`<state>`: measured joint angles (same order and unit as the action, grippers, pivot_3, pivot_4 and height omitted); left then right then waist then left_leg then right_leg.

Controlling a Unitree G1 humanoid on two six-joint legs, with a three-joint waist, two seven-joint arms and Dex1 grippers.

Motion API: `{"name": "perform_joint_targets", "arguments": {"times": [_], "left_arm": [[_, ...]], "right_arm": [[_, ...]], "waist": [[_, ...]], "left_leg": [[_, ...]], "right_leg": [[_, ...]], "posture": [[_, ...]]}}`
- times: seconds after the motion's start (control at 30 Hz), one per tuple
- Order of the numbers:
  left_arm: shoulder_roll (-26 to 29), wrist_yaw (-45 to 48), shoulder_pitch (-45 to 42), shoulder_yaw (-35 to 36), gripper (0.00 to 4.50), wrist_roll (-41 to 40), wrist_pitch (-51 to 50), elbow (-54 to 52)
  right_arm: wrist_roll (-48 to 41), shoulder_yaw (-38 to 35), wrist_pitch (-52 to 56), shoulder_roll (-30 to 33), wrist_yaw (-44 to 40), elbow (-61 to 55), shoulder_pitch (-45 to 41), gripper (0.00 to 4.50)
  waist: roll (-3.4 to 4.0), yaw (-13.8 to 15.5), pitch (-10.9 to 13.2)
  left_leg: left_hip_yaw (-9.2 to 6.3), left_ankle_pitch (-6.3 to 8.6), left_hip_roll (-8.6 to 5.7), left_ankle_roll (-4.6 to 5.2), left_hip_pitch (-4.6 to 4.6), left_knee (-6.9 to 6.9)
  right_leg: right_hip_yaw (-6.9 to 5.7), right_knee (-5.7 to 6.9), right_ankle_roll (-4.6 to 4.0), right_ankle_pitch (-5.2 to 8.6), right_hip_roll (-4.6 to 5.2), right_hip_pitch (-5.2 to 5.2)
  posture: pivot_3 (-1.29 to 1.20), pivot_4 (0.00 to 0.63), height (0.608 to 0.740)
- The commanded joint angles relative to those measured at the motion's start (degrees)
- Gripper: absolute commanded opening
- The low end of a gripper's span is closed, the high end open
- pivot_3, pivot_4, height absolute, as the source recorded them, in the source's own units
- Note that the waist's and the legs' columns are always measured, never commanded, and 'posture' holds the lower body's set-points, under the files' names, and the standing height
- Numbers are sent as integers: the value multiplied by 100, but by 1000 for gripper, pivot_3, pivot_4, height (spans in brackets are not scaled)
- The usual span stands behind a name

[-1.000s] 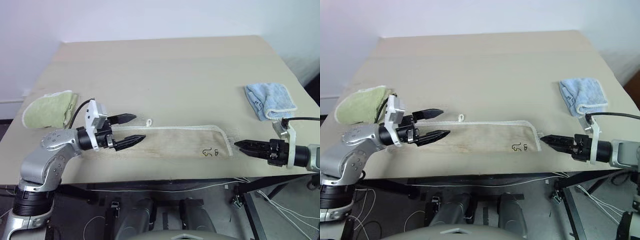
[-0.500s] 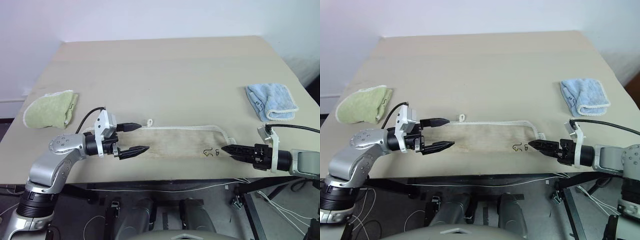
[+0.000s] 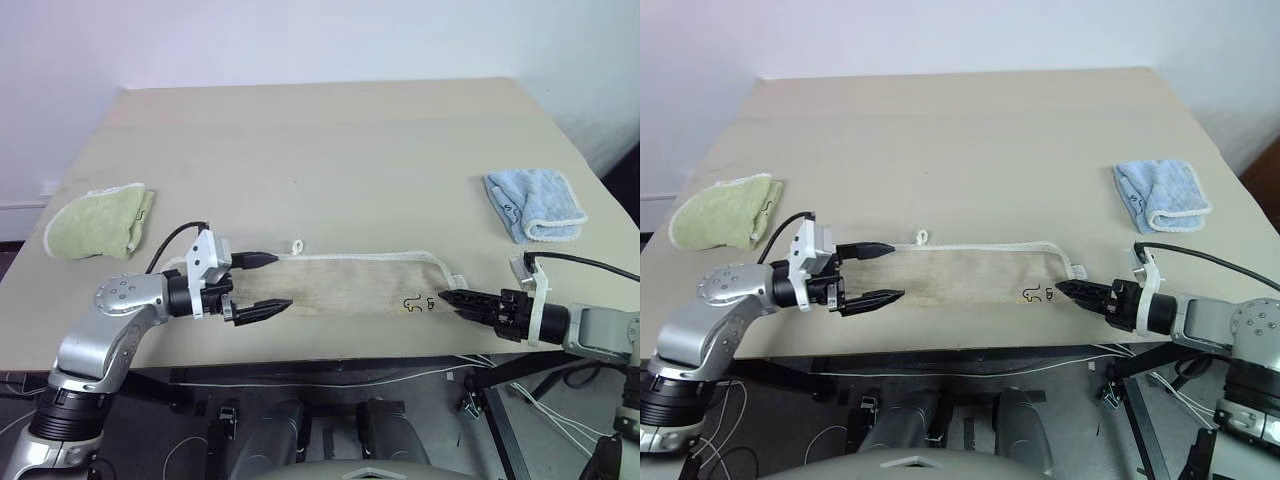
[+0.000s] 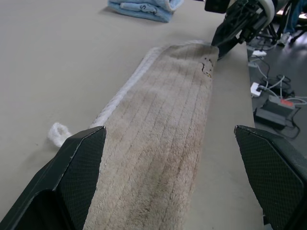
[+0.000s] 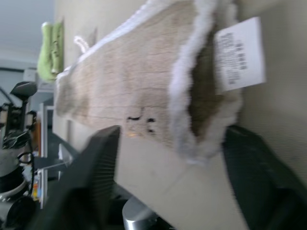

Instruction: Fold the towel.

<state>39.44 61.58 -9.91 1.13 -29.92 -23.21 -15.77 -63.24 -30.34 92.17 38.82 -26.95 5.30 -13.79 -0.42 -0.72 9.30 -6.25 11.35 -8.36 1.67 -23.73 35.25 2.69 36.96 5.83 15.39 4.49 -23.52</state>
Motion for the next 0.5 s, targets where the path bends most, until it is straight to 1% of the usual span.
{"name": "perform_joint_targets", "arguments": {"times": [0.03,0.2,0.27,0.37,0.5], "left_arm": [[54,-12,-159,-7,4500,4,12,-195],[33,-144,-372,-61,4500,-48,-209,-285],[8,-183,-418,-97,4500,-43,-268,-324],[34,-171,-451,-127,4500,1,-261,-312],[118,39,-502,-114,4500,65,-62,1]], "right_arm": [[-130,-233,33,-168,158,22,-7,1651],[-215,-459,33,-288,279,120,-72,22],[-217,-506,33,-255,272,163,-80,7],[-72,-529,-45,-2,127,239,-26,7],[194,-437,-259,755,-435,605,115,7]], "waist": [[0,6,0],[1,6,1],[1,11,1],[1,13,1],[12,50,6]], "left_leg": [[0,0,0,0,0,-2],[-1,0,0,1,-4,-2],[-1,1,0,2,-4,0],[-1,2,-1,4,-4,-2],[-1,6,-1,10,-11,-5]], "right_leg": [[0,0,1,0,0,-1],[-2,-6,3,0,0,0],[-2,-11,3,-1,0,3],[-3,-15,3,0,0,4],[-7,-30,4,-1,1,2]], "posture": [[0,150,740],[0,150,740],[0,150,740],[0,150,740],[0,150,740]]}}
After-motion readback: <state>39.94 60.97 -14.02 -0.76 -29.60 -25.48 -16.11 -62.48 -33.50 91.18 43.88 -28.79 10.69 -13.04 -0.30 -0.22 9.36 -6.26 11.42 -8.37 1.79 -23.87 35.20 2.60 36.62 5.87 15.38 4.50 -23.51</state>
